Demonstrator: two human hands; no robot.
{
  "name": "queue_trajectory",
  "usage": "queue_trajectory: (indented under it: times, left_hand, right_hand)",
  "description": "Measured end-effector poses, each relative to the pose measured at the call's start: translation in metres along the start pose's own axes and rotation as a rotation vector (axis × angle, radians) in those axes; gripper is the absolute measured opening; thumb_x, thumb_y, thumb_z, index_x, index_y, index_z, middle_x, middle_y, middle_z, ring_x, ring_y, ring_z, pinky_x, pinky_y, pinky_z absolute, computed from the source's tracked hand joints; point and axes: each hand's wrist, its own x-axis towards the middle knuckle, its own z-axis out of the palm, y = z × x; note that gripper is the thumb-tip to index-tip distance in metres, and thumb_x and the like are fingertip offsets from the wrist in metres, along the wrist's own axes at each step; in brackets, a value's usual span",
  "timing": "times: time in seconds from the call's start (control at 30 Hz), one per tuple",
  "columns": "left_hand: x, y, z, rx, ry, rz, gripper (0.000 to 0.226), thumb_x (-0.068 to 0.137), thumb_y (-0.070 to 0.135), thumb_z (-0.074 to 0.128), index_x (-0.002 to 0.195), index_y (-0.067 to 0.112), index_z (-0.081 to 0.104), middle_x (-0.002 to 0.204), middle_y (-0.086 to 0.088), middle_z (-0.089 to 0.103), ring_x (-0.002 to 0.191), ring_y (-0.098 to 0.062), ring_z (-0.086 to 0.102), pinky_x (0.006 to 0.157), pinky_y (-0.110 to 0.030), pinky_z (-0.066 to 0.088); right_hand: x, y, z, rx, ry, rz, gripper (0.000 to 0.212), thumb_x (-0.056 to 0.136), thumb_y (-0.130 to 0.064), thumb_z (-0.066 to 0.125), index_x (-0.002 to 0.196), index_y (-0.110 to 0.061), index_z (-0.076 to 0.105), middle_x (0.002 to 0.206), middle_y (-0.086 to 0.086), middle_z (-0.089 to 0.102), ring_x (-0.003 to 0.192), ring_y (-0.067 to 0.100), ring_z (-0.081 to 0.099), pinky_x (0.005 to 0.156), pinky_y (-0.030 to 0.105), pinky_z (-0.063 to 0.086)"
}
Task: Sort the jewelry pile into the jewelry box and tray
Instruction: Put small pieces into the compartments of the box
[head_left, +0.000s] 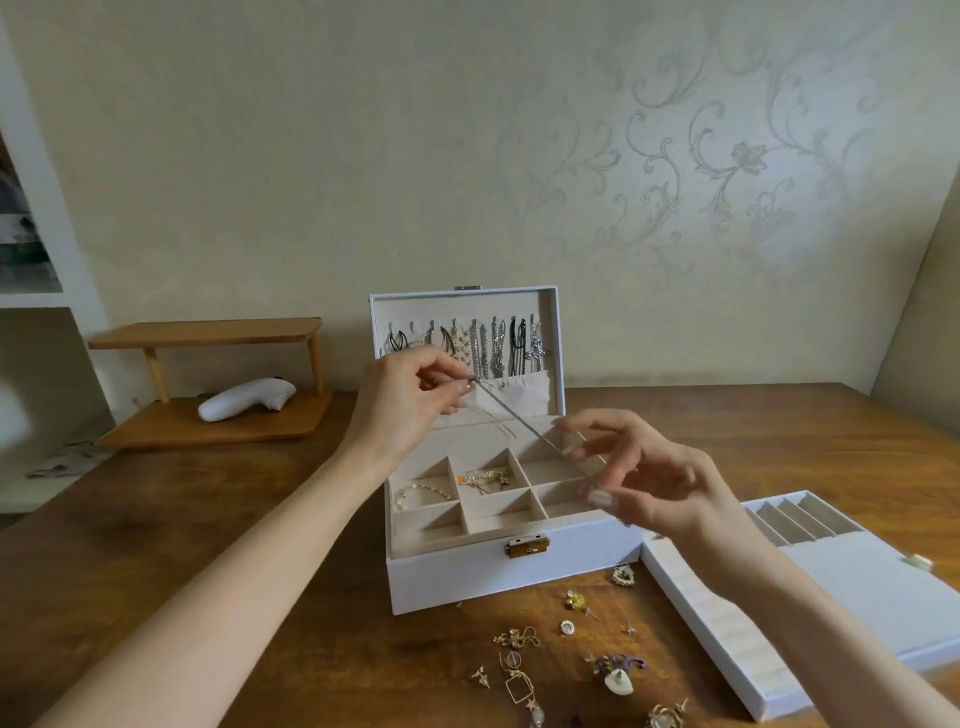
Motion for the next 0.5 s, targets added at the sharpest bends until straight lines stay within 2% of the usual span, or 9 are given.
queue_trajectory:
  times: [0.07,0.17,0.37,0.5]
  left_hand:
    - [-0.004,0.000,0.002,0.048,0.008,0.028,0.010,0.079,0.002,0.071,0.082,0.010,0.067,0.070,-0.008,0.064,0.065,-0.018,0.067,0.062,-0.023,0.056]
    - [-0.004,0.000,0.000,0.083,0.103,0.051,0.015,0.078,0.002,0.073,0.088,0.007,0.062,0.068,-0.006,0.062,0.063,-0.012,0.066,0.060,-0.021,0.055]
    - [0.000,0.003,-0.005,0.091,0.178,0.088,0.018,0.075,0.006,0.077,0.088,0.009,0.065,0.069,-0.001,0.066,0.067,-0.014,0.067,0.065,-0.029,0.055]
    - [-0.001,0.002,-0.004,0.114,0.208,0.128,0.016,0.076,0.005,0.076,0.089,0.008,0.068,0.070,-0.002,0.065,0.067,-0.013,0.065,0.065,-0.024,0.054]
  right_hand:
    - [0.005,0.001,0.007,0.196,-0.028,0.004,0.013,0.072,-0.013,0.071,0.069,-0.006,0.061,0.104,0.013,0.069,0.094,0.022,0.066,0.079,0.029,0.053]
    - [0.010,0.007,0.014,0.344,-0.036,0.088,0.018,0.071,-0.021,0.077,0.069,-0.011,0.062,0.078,0.013,0.066,0.077,0.022,0.063,0.073,0.028,0.052]
    - [0.014,0.012,0.009,0.466,0.028,0.187,0.032,0.058,-0.029,0.085,0.063,-0.010,0.059,0.067,0.012,0.059,0.066,0.018,0.056,0.063,0.025,0.050]
    - [0.019,0.013,0.008,0.477,-0.009,0.246,0.022,0.060,-0.024,0.075,0.059,-0.011,0.056,0.061,0.007,0.053,0.061,0.018,0.050,0.059,0.024,0.047]
